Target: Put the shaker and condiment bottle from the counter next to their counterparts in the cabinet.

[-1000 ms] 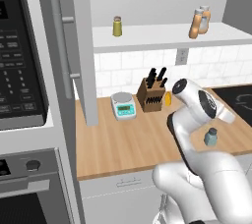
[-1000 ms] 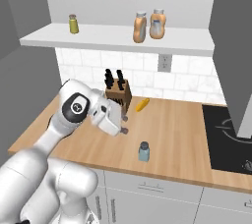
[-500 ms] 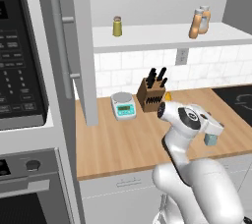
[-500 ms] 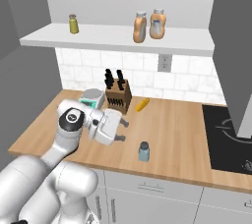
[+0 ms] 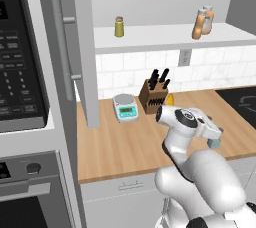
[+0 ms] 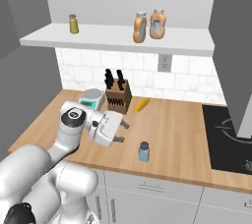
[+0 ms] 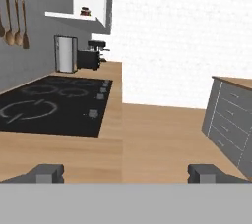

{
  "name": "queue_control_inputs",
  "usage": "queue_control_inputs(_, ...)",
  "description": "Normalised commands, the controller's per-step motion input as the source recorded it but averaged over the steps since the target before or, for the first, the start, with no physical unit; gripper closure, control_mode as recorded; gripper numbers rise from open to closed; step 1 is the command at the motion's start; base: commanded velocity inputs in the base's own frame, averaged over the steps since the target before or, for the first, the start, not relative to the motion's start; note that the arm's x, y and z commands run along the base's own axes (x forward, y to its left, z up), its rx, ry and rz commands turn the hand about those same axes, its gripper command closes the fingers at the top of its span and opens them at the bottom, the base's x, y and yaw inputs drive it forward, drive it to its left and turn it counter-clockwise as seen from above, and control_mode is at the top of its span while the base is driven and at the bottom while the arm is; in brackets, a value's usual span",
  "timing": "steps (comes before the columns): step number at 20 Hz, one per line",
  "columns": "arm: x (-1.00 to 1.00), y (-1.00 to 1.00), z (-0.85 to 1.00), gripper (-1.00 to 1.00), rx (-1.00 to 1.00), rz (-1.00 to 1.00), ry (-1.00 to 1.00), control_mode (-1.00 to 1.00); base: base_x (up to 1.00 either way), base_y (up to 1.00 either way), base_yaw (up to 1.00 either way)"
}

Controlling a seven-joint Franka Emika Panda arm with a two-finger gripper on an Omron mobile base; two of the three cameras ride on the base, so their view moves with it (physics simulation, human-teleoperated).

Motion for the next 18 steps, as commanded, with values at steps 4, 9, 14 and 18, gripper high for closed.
queue_control_inputs(4,0.0,-0.4,-0.63,-1.0,0.03,0.01,0.06,-1.0,0.0,0.0,0.0)
queue_control_inputs(9,0.0,-0.21,-0.28,-1.0,0.0,0.0,0.0,-1.0,0.0,0.0,0.0)
queue_control_inputs(14,-0.02,-0.09,-0.36,-1.0,0.0,0.0,0.01,-1.0,0.0,0.0,0.0)
queue_control_inputs(18,-0.12,-0.16,-0.33,-1.0,0.01,0.0,0.0,-1.0,0.0,0.0,0.0)
